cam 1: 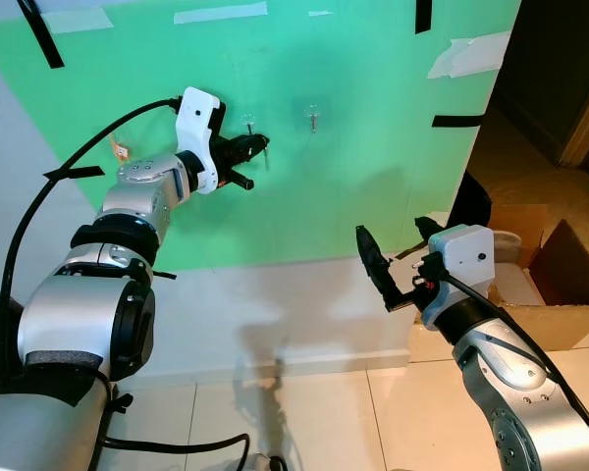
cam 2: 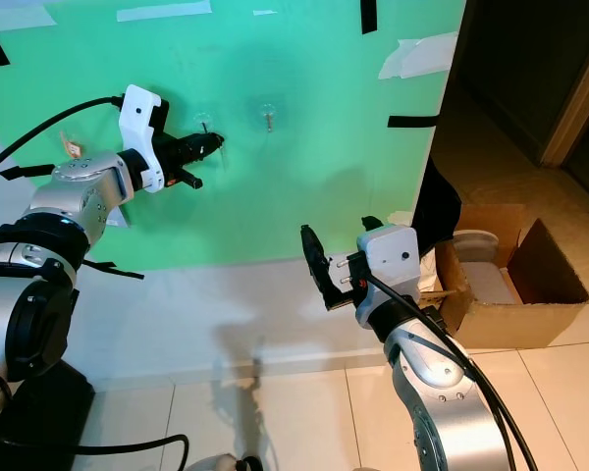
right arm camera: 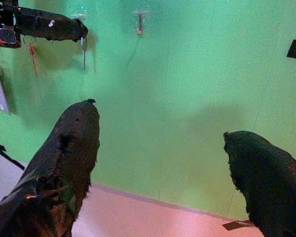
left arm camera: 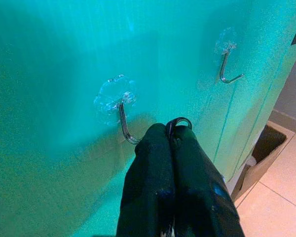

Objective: Hang keys on a hook

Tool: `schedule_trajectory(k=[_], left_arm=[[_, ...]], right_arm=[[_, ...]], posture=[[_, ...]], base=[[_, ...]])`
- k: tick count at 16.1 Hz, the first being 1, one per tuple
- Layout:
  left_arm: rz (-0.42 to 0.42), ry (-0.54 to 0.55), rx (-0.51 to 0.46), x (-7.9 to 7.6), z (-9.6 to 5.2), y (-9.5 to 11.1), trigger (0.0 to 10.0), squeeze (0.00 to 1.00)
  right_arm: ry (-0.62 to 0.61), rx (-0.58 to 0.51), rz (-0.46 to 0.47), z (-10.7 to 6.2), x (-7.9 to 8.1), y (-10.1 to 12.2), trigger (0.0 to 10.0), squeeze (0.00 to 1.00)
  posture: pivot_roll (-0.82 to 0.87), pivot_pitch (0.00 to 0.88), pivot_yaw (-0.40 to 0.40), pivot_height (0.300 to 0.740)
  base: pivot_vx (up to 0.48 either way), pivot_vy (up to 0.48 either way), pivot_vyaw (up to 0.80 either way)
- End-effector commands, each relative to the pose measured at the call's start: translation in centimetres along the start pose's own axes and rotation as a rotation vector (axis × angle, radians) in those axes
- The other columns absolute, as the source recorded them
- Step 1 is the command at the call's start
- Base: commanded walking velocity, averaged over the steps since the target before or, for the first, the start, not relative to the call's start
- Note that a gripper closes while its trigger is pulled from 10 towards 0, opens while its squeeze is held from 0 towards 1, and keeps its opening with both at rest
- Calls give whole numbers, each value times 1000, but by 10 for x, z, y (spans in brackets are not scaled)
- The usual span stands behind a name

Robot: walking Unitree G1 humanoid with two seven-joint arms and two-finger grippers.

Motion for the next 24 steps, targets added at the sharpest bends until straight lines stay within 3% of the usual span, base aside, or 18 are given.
schedule_trajectory(k=[1,5,9,11,14,20,22,24], left_arm=[[21,21,-23,9,-5,9,10000,0],[-72,-70,-177,4,-10,31,10000,0],[-106,5,-227,20,-18,41,10000,0],[-54,20,-170,23,-20,34,10000,0],[88,86,-31,30,-21,16,10000,0],[276,197,41,47,-28,22,10000,0],[191,201,-59,48,-29,36,10000,0],[-13,108,-275,44,-35,65,10000,0]], right_arm=[[2,-12,11,0,1,4,10000,0],[-3,-10,9,0,0,4,10000,0],[1,-6,8,1,1,3,10000,0],[3,-5,7,1,1,3,10000,0],[6,-3,7,2,2,2,10000,0],[5,-2,8,1,3,1,10000,0],[5,-2,8,1,4,1,10000,0],[6,-1,7,1,4,0,10000,0]], posture=[[-158,0,173,740],[-156,0,171,740],[-153,0,168,740],[-151,0,166,740],[-153,0,168,740],[-151,0,172,740],[-151,0,172,740],[-150,0,170,740]], base=[[0,0,0],[0,0,0],[0,0,0],[0,0,0],[0,0,0],[0,0,0],[0,0,0],[0,0,0]])
Point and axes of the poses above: a point about 5 cm out from each wrist's last joint towards the gripper, its own z axis pointing out of the wrist towards the gripper, its own y axis along the axis of the wrist's last joint, x = y × z, the point moved 5 cm from there along z, pointing out of the wrist towards the gripper, and after that the axes turned 7 degrees about z, right-handed, at the moved point
